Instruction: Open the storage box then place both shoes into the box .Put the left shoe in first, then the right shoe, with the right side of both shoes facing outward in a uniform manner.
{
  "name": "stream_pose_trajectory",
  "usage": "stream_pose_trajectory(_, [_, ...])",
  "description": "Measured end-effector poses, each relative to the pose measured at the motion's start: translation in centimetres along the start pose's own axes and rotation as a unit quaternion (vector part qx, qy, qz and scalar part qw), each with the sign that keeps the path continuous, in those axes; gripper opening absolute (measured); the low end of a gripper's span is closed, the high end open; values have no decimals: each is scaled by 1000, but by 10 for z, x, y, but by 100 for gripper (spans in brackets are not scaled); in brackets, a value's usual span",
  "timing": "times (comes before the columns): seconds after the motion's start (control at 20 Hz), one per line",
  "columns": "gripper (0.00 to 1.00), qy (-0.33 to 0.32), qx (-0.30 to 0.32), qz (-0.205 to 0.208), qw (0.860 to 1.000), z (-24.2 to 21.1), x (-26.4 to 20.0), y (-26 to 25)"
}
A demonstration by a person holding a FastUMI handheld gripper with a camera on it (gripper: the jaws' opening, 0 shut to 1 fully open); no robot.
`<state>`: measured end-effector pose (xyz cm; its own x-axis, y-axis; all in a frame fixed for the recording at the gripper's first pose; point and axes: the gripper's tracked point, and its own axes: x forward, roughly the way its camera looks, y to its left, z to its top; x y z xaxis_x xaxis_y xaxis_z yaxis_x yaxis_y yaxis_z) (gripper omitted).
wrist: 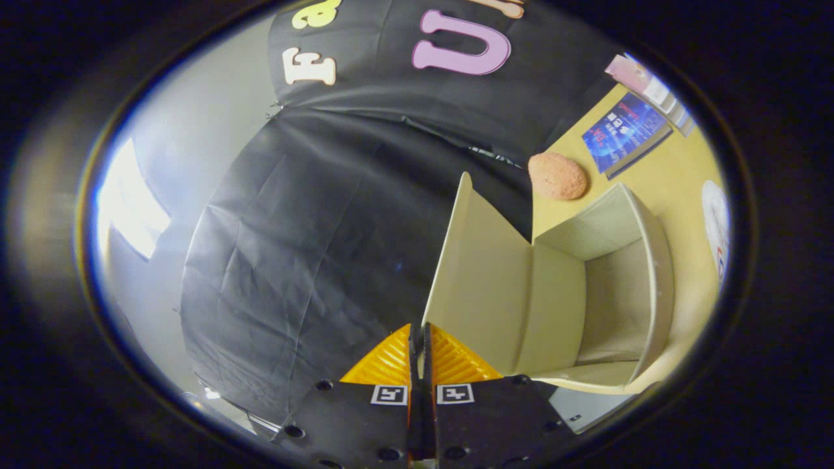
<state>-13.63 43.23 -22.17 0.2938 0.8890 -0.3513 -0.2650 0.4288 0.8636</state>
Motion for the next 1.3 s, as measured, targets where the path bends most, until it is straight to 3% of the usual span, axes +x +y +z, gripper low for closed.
stream_pose_trajectory(0.5, [2,80,-57,3,995,-44,69,35])
stream_pose_trajectory(0.7, [10,104,-73,2,992,-54,82,38])
stream_pose_trajectory(0.85, [98,85,-98,-6,992,-45,85,31])
stream_pose_trajectory(1.05, [98,59,-132,-30,989,-19,63,16])
stream_pose_trajectory(1.3, [98,-3,-183,-91,979,34,-5,-27])
